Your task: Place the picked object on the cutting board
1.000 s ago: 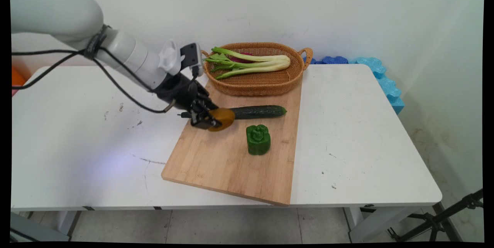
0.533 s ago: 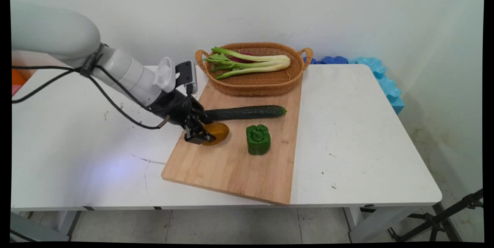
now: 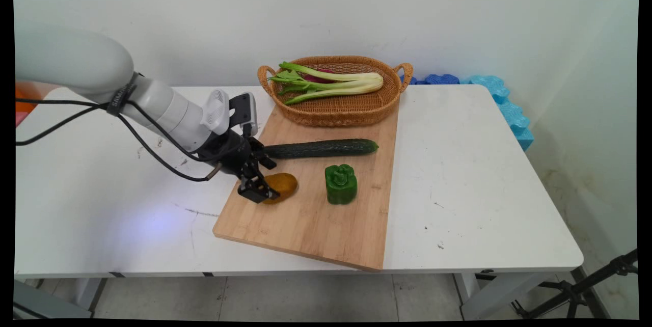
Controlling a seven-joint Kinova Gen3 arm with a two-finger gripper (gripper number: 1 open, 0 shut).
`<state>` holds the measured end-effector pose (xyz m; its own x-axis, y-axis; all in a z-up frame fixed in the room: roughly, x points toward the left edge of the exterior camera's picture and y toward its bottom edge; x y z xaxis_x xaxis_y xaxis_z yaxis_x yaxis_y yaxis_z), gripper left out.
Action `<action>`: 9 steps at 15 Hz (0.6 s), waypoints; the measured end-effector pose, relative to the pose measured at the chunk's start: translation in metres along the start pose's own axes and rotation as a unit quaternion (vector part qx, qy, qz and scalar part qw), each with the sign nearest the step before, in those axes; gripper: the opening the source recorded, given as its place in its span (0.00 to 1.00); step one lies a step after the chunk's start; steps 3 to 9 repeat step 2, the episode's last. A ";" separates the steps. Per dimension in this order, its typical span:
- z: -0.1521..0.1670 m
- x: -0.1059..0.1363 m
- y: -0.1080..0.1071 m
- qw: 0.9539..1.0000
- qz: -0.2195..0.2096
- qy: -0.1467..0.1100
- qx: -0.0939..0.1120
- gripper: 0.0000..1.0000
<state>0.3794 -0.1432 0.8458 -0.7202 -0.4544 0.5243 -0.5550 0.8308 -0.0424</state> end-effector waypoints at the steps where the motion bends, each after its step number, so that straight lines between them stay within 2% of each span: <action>1: 0.001 -0.001 0.000 1.000 0.001 0.000 0.000 1.00; 9: 0.001 -0.003 0.001 1.000 0.002 0.001 -0.001 1.00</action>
